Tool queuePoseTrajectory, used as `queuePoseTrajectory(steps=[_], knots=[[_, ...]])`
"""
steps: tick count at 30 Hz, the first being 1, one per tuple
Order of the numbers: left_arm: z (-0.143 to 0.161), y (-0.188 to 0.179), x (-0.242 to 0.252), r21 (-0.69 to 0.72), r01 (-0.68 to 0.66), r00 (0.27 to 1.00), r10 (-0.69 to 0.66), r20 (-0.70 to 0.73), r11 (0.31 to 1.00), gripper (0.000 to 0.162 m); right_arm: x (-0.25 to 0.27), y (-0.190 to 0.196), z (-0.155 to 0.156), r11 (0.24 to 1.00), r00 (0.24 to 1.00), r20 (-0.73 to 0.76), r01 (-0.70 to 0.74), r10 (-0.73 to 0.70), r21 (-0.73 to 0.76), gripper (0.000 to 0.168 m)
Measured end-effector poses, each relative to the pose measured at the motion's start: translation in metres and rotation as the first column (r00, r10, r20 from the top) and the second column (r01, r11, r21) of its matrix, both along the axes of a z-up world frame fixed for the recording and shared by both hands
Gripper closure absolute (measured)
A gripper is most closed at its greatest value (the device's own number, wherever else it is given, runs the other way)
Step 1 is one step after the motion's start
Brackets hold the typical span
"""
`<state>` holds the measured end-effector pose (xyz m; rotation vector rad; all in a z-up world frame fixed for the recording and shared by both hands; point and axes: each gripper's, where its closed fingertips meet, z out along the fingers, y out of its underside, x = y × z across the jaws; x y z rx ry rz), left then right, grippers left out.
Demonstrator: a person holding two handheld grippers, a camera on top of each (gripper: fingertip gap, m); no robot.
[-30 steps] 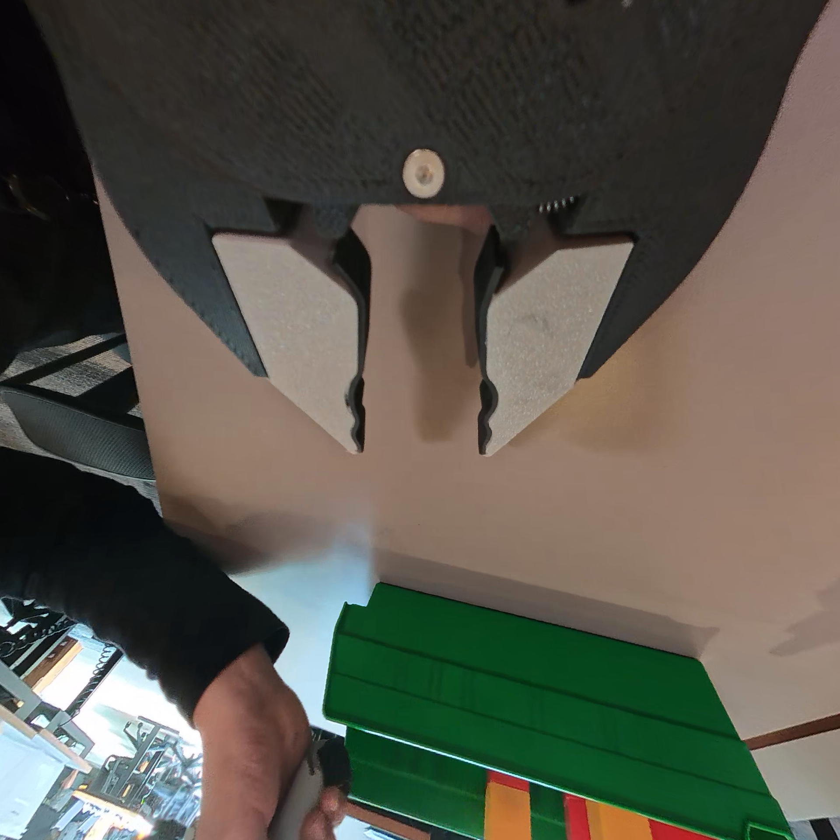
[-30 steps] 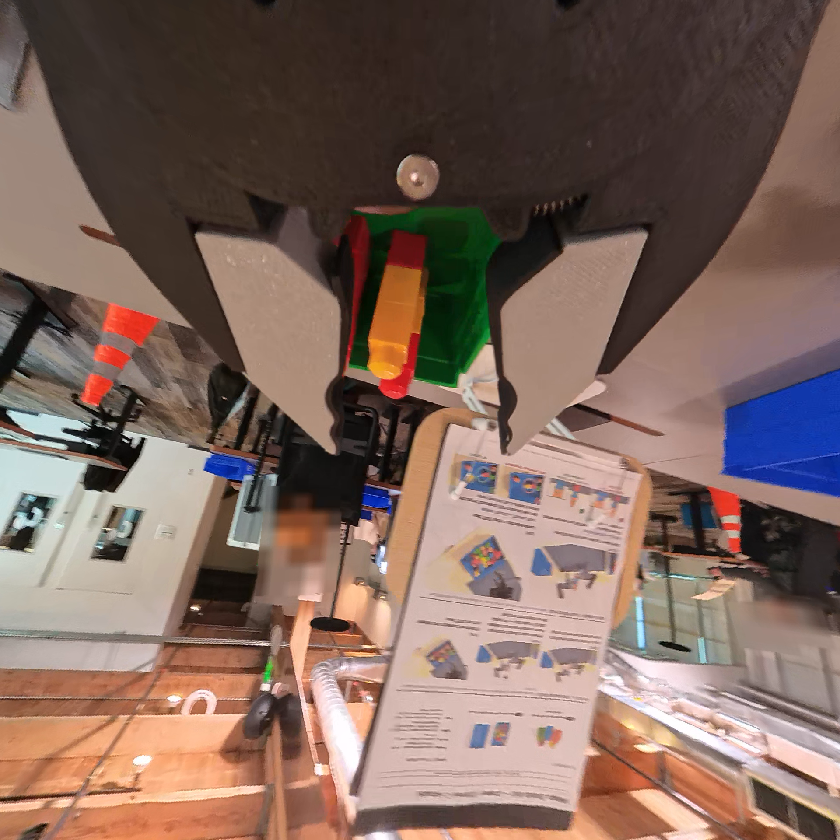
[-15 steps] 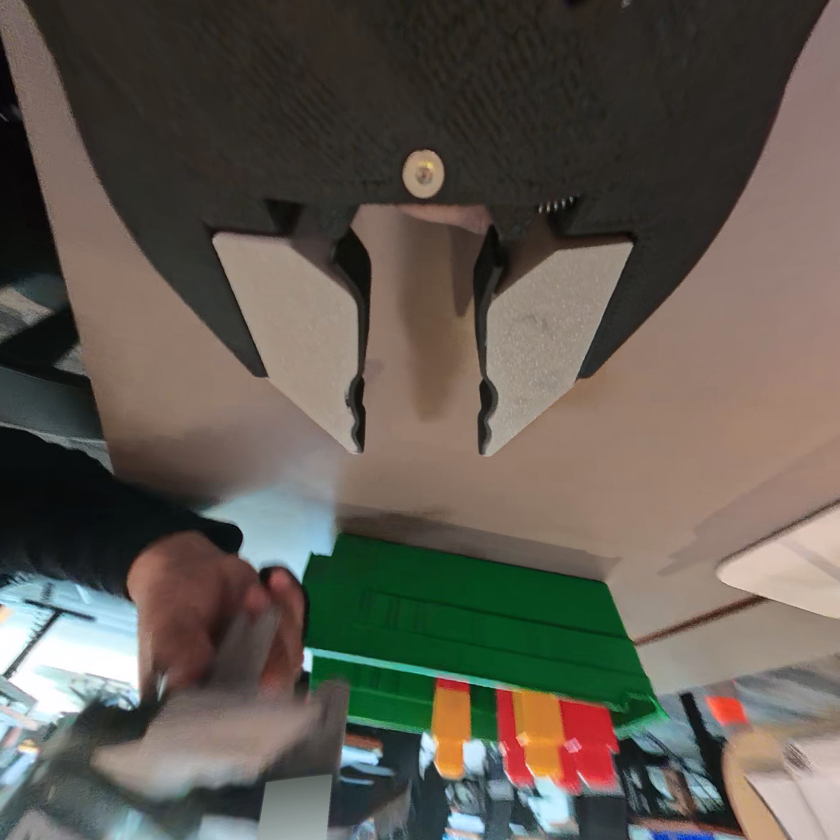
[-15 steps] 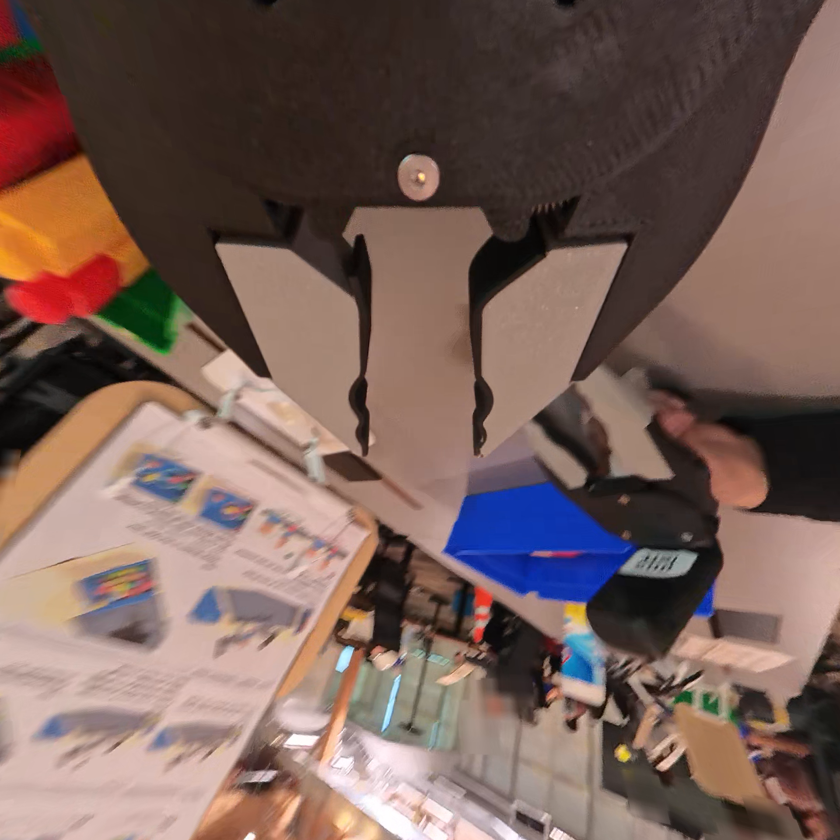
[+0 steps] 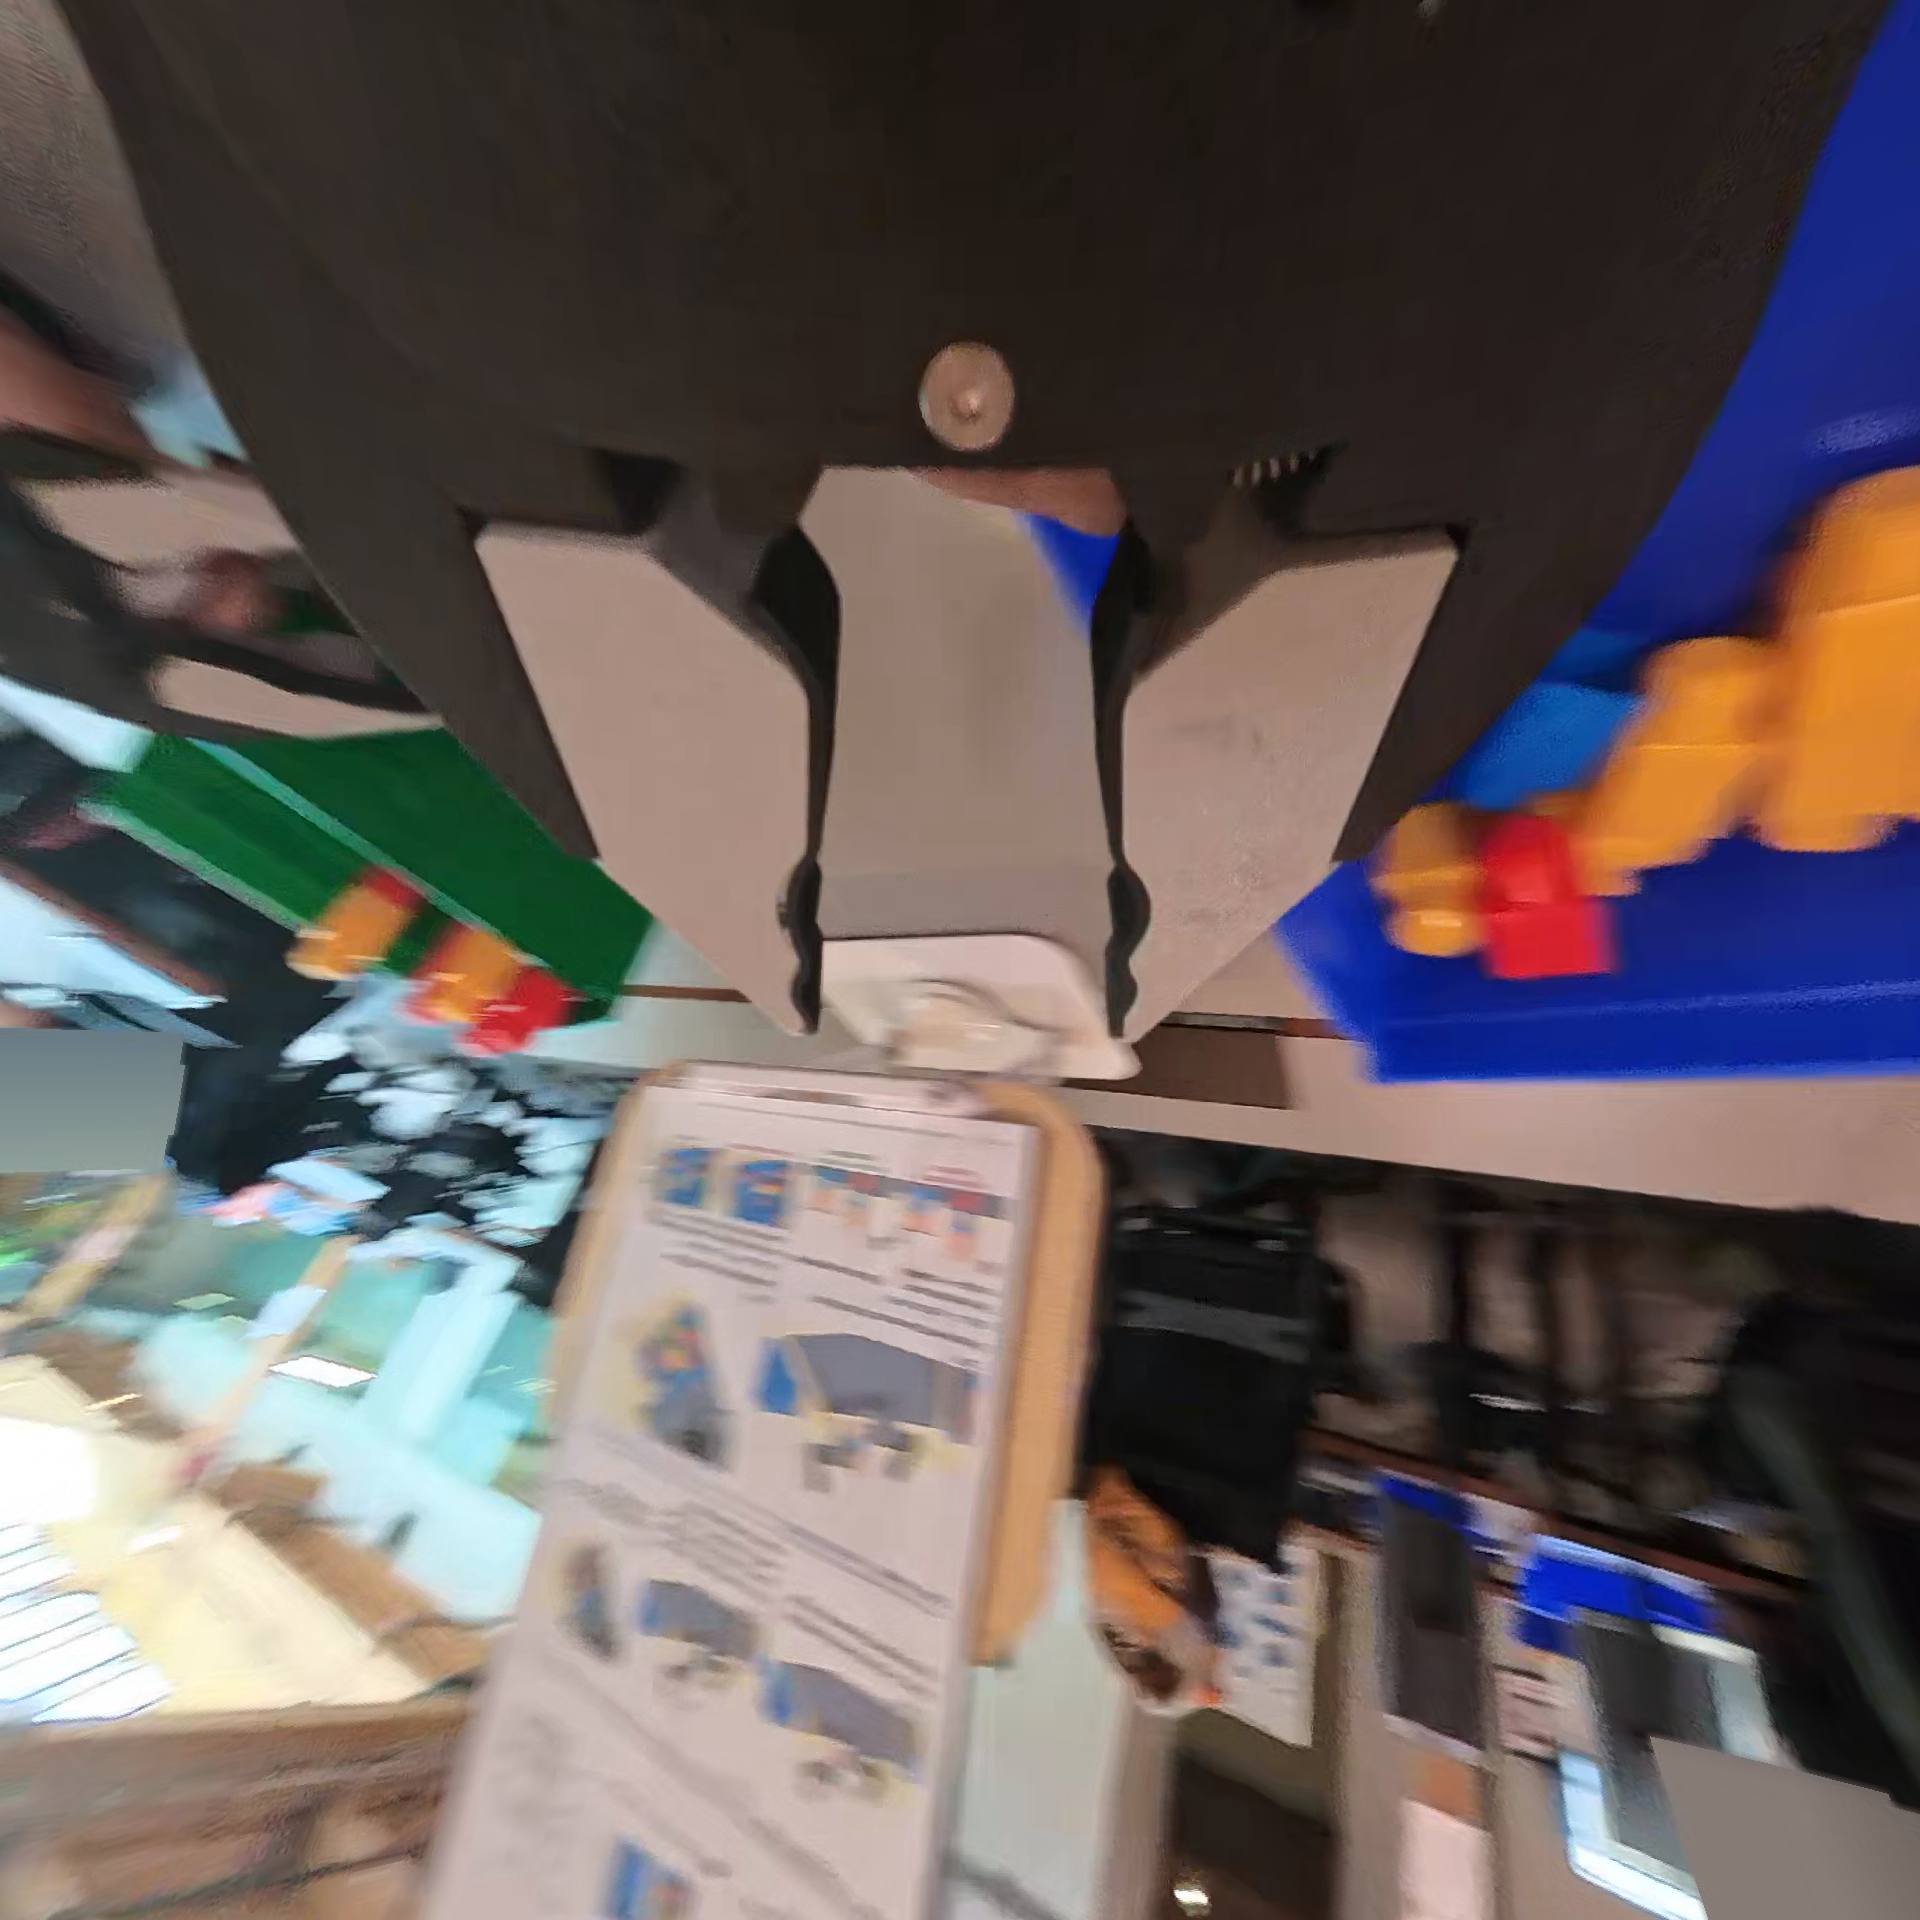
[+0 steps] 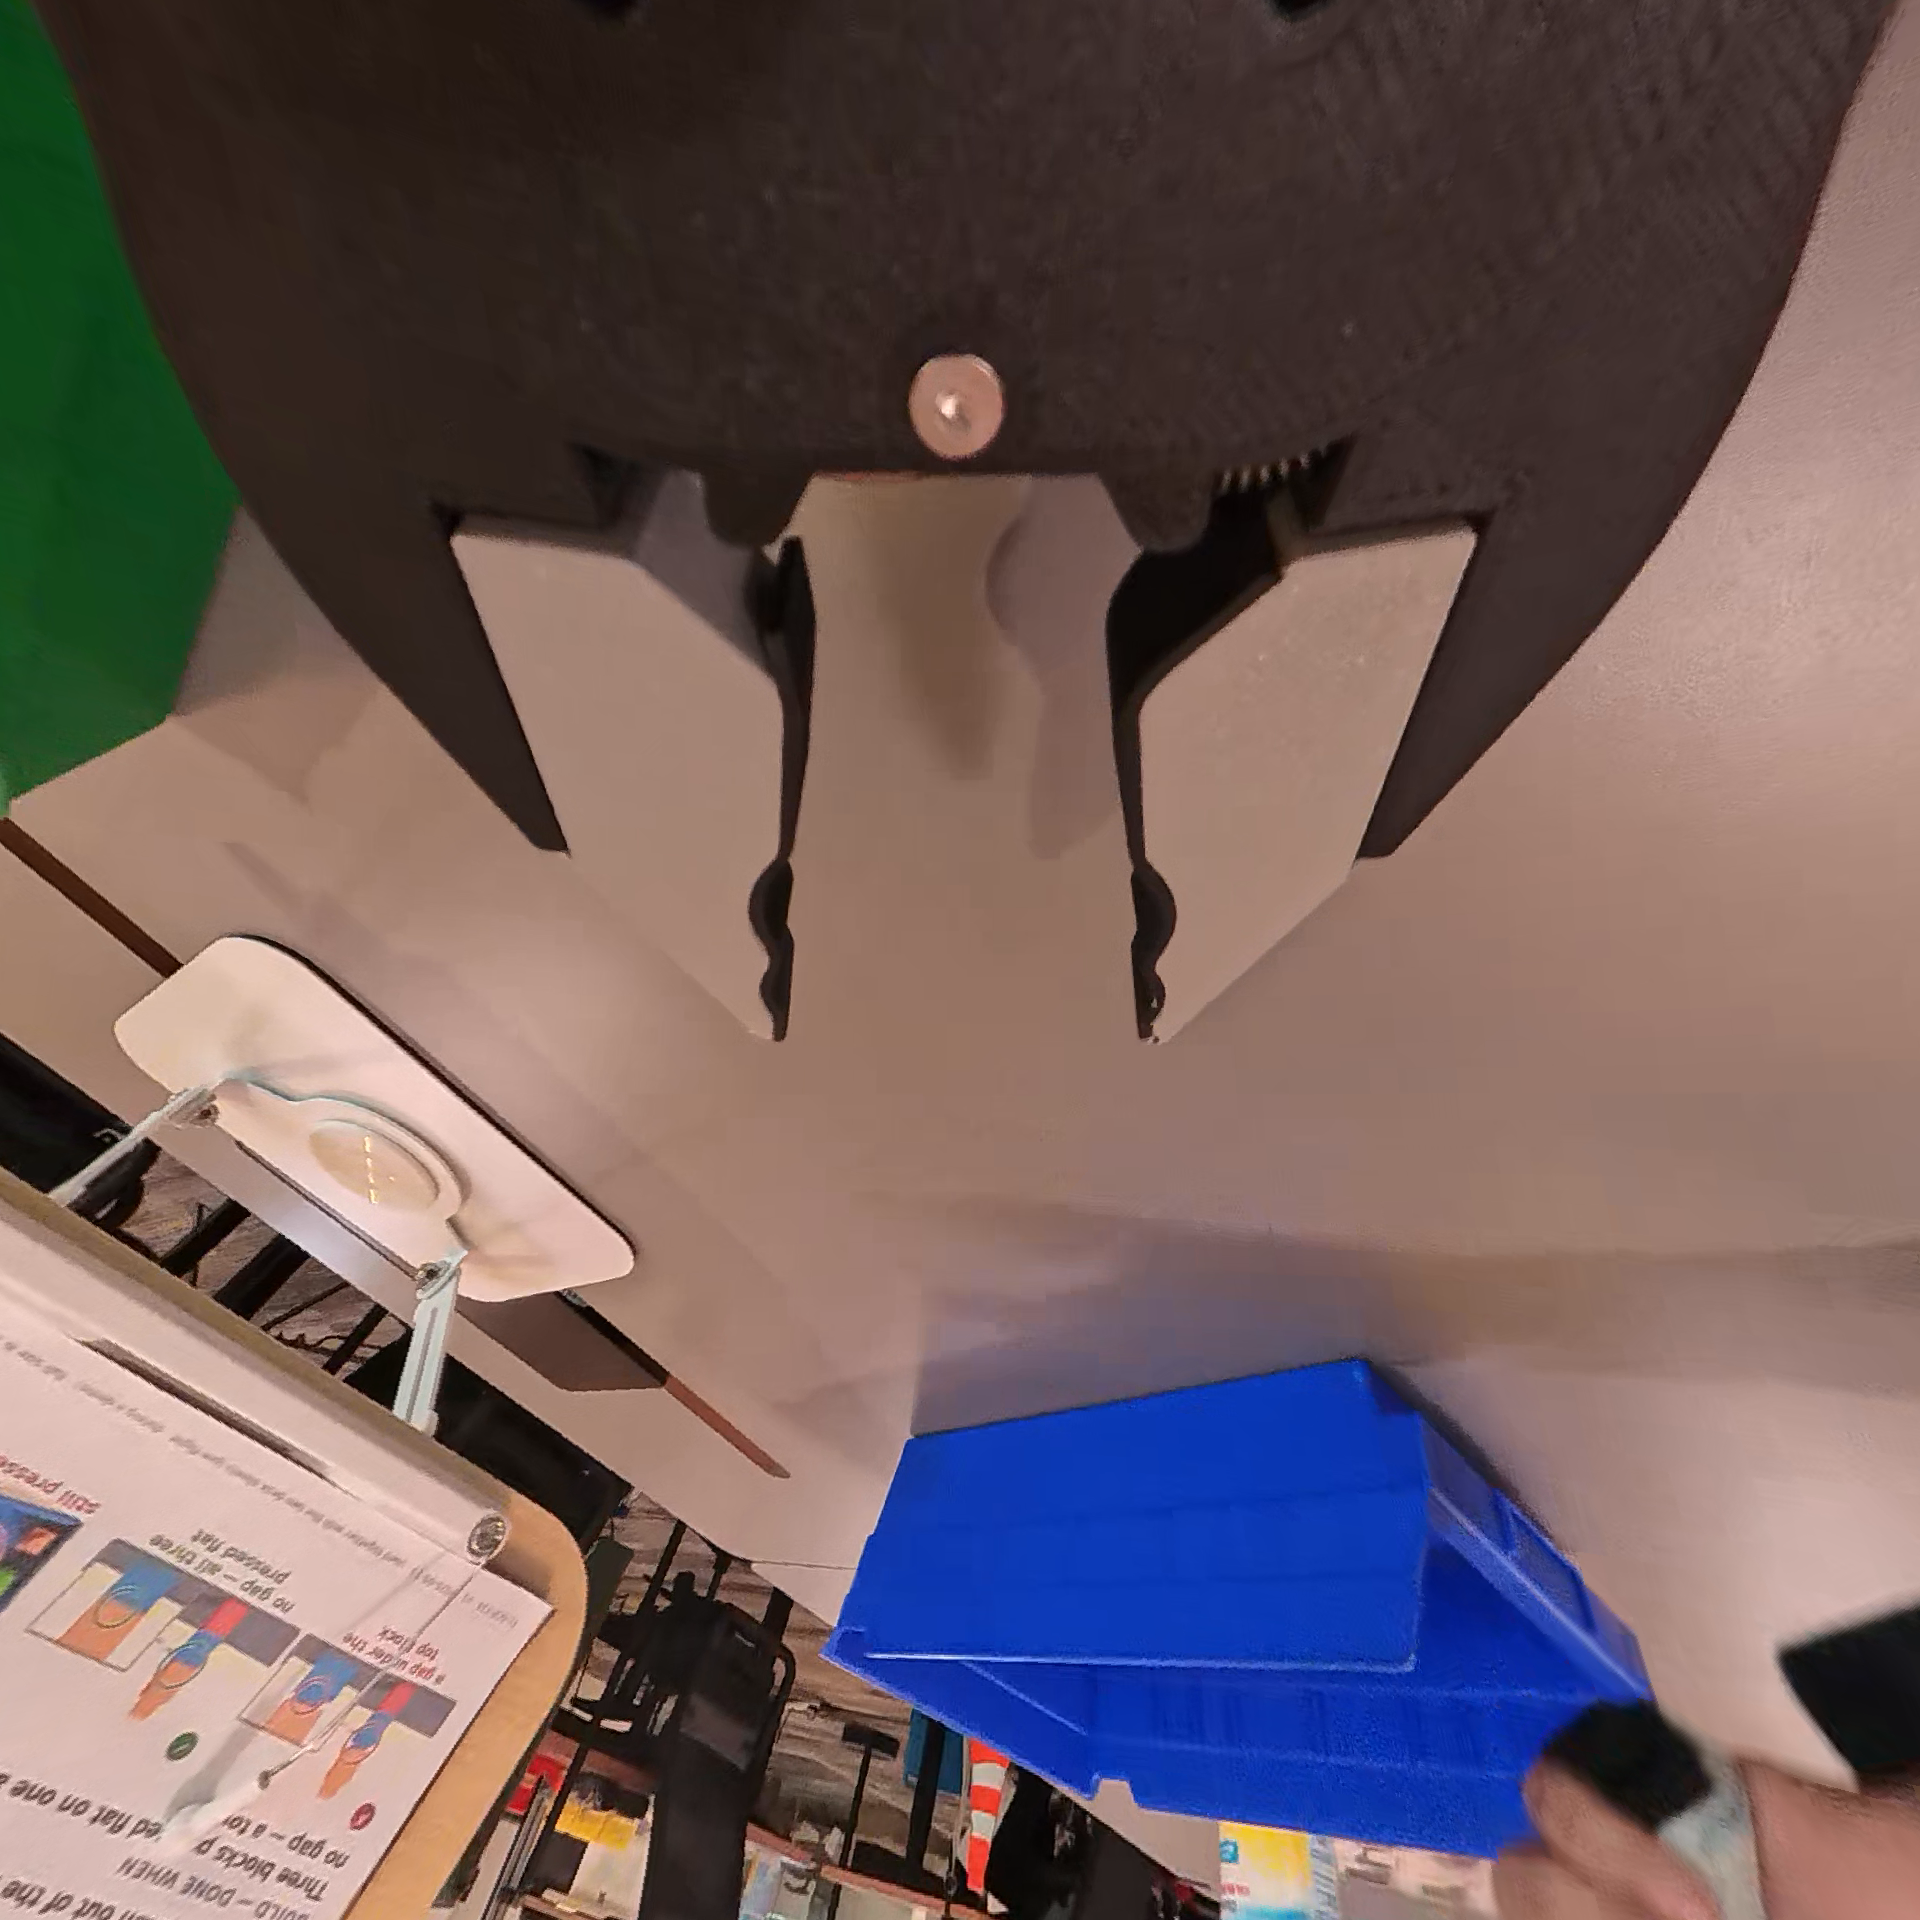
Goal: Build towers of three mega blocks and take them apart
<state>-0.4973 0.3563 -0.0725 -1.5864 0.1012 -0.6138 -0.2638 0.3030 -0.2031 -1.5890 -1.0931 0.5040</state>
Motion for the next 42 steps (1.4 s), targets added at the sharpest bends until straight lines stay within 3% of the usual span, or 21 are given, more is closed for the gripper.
queuePoseTrajectory(steps=[3,8,12,16,20,26,30,32,34,36,39,42], knots=[[-0.011,0.037,-0.065,-0.109,-0.178,0.969,0.155,-0.192,0.978,0.111,-0.003,-0.002,-0.002,1.0,1.0,0.014,-0.01,0.01,0.01,0.104],[-0.088,0.085,-0.103,-0.421,-0.233,0.917,0.053,-0.396,0.877,0.111,-0.009,-0.006,-0.009,0.999,0.998,0.051,-0.034,0.033,0.026,0.102],[-0.123,0.114,-0.121,-0.455,-0.358,0.846,0.078,-0.528,0.815,0.114,-0.012,-0.008,-0.013,0.998,0.997,0.066,-0.043,0.04,0.04,0.102],[-0.152,0.135,-0.122,-0.535,-0.39,0.835,0.043,-0.549,0.749,0.106,-0.009,-0.004,-0.012,0.999,0.998,0.06,-0.034,0.031,0.041,0.102],[-0.178,0.14,-0.124,-0.594,-0.42,0.82,0.006,-0.573,0.686,0.128,-0.005,0.0,-0.01,0.999,0.999,0.036,-0.026,0.025,0.024,0.101],[-0.171,0.135,-0.126,-0.585,-0.404,0.786,-0.061,-0.616,0.703,0.129,-0.006,-0.001,-0.012,0.999,0.999,0.041,-0.036,0.035,0.018,0.102],[-0.147,0.115,-0.119,-0.608,-0.347,0.73,-0.201,-0.653,0.714,0.129,-0.007,-0.003,-0.013,0.999,0.998,0.055,-0.042,0.04,0.032,0.102],[-0.128,0.102,-0.122,-0.584,-0.373,0.619,-0.276,-0.735,0.721,0.129,-0.007,-0.003,-0.012,0.998,0.998,0.06,-0.04,0.037,0.044,0.102],[-0.111,0.083,-0.119,-0.574,-0.375,0.461,-0.391,-0.796,0.728,0.129,-0.006,-0.002,-0.01,0.998,0.998,0.061,-0.035,0.031,0.055,0.102],[-0.095,0.062,-0.114,-0.548,-0.379,0.235,-0.496,-0.836,0.745,0.129,-0.005,-0.001,-0.009,0.998,0.998,0.058,-0.028,0.024,0.06,0.102],[-0.07,0.038,-0.097,-0.468,-0.361,-0.159,-0.548,-0.821,0.807,0.129,-0.005,-0.002,-0.006,0.998,0.999,0.035,-0.038,0.036,0.043,0.102],[-0.073,0.002,-0.04,-0.557,-0.112,-0.444,-0.543,-0.712,0.823,0.128,-0.007,-0.005,-0.004,0.998,0.998,-0.017,-0.063,0.063,-0.007,0.102]])
